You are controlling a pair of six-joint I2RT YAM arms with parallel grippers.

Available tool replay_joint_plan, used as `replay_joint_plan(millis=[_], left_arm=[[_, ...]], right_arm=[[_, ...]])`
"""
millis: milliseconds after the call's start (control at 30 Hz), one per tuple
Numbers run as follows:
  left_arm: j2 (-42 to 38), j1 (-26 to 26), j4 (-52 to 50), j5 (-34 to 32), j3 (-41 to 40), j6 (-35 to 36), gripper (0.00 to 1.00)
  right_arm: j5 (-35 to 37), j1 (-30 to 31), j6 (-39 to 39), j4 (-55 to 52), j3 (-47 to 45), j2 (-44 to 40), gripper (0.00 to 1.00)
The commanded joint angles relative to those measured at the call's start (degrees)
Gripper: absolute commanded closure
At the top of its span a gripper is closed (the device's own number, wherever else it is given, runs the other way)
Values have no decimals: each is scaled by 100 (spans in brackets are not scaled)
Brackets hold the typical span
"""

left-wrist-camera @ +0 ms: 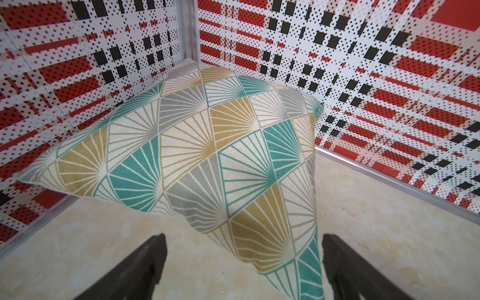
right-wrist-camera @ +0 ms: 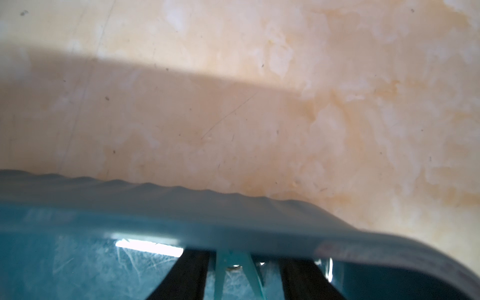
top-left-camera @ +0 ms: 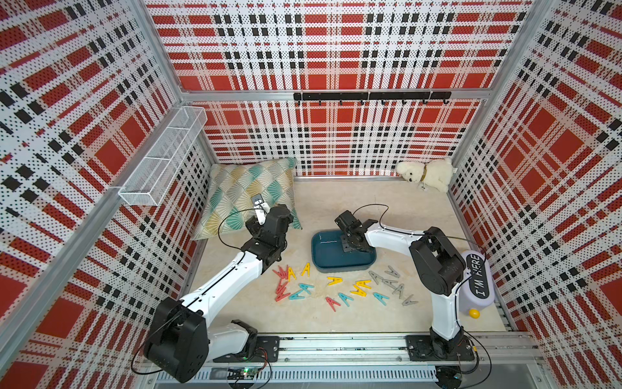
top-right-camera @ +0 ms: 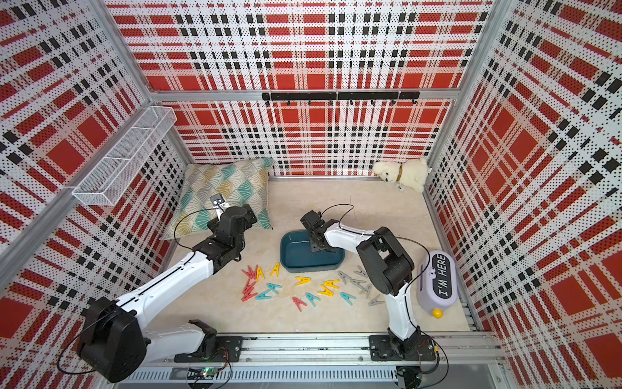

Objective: Put the clothespins into the storage box
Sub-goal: Place the clothespin in the storage box, then pick up the clothespin from the center of the board.

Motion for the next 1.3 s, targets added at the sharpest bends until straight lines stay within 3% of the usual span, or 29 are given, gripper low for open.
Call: replay_joint_plan(millis=[0,367,567,733,833,1267], left_arm=[[-54,41,-30,-109,234,130,1],[227,38,-23,-215,384,177,1],[351,51,9,-549,353,76,1],[347,90,108,-423,350,72,1],[407,102,196,-362,364,63,1],[878,73,242,-249,542,15,1]], right_arm=[[39,16,-56,18,122,-220,45],[-34,-49,-345,-154,-380,-1887,29],[-254,-686,-423,-162,-1564,-3298,25],[-257,-1268,-332,-392,-2420,-4199,23],[-476,-1574,-272,-424,-2836,-4408,24],[-1087,-1572,154,-347,-3849,-4394,29]])
